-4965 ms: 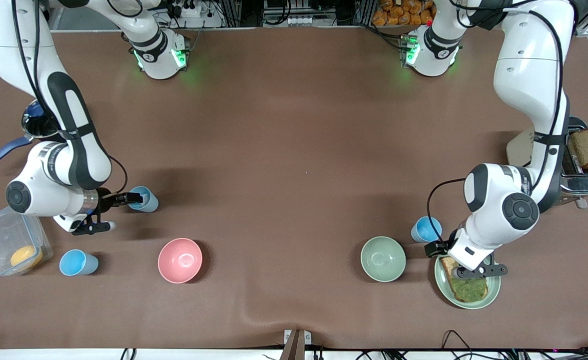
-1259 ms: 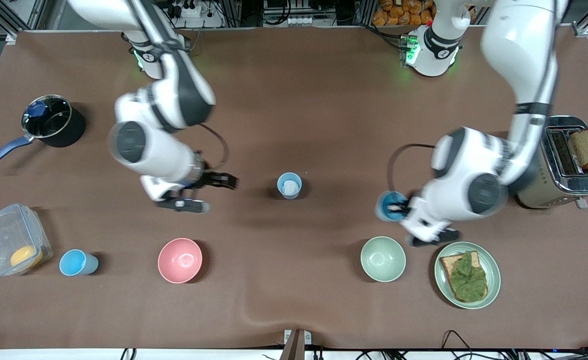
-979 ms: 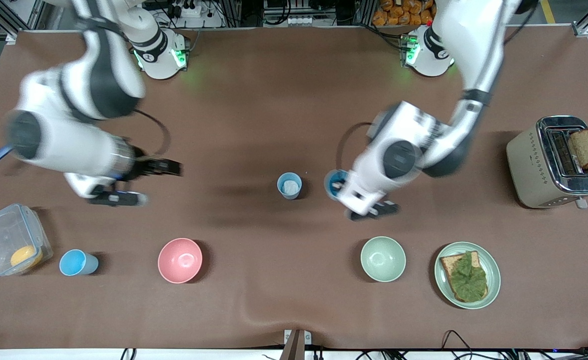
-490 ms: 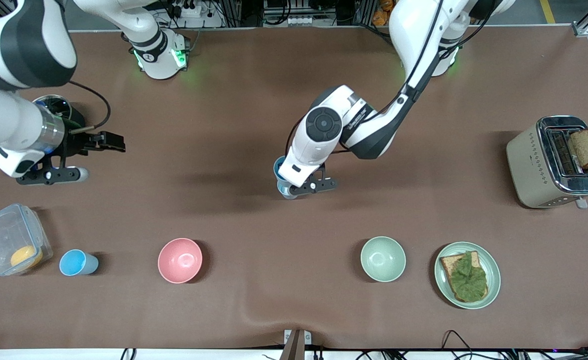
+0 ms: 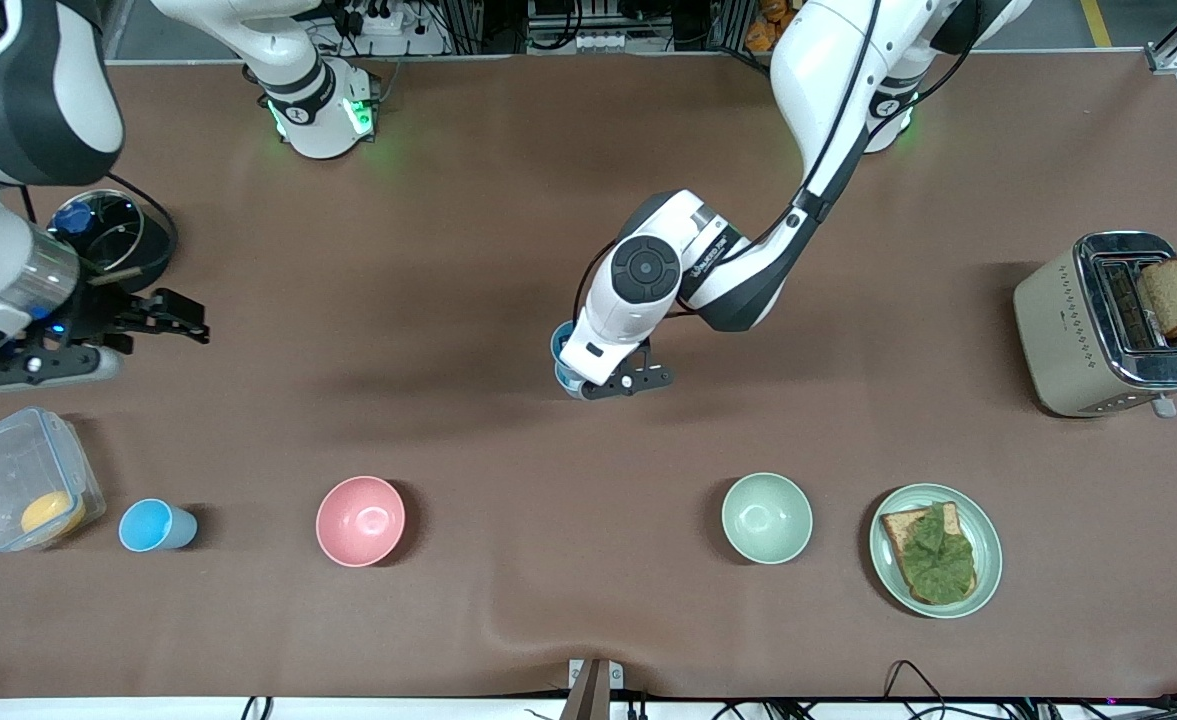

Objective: Stack blue cups with both arms

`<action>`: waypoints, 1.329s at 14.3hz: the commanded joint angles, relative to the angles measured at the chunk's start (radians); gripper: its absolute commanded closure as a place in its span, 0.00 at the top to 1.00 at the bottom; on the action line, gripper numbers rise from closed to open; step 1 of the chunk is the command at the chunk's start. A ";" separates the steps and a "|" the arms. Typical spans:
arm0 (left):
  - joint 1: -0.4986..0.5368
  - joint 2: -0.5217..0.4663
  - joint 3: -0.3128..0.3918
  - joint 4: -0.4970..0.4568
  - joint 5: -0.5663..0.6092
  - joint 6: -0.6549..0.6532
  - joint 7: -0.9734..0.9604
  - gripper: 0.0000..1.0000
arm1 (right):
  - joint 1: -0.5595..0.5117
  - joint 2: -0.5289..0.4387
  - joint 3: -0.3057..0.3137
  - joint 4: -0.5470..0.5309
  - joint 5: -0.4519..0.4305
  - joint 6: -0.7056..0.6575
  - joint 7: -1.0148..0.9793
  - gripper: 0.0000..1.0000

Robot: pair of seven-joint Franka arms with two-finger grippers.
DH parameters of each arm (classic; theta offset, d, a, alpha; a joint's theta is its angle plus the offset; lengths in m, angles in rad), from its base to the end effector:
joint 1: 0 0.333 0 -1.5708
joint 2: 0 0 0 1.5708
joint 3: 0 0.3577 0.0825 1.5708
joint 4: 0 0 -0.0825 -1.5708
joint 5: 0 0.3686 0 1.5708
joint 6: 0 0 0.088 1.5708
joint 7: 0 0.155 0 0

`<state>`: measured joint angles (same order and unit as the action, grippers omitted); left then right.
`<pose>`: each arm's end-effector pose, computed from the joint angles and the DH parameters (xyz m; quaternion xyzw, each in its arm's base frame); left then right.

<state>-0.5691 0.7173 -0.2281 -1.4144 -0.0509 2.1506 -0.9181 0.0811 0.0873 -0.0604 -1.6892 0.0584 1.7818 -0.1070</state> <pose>0.5408 -0.5126 0.2798 0.9900 0.1021 -0.0608 0.0757 0.5796 0.0210 0.5334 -0.9980 -0.0579 -0.0039 0.0258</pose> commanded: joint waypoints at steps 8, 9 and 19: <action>0.001 -0.015 0.012 0.012 -0.004 0.011 -0.001 1.00 | -0.049 -0.101 0.013 -0.012 -0.034 -0.076 -0.014 1.00; 0.006 -0.030 0.015 0.014 0.000 0.011 0.005 1.00 | -0.047 -0.101 0.014 -0.007 -0.034 -0.076 -0.014 1.00; 0.291 -0.269 0.065 0.015 0.143 -0.147 0.264 1.00 | -0.046 -0.101 0.017 0.011 -0.025 -0.099 -0.005 1.00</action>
<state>-0.3481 0.5268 -0.1532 -1.3713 0.0748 2.0896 -0.7429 0.0508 -0.0049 -0.0559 -1.6848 0.0390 1.7002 -0.1110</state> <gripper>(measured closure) 0.000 0.000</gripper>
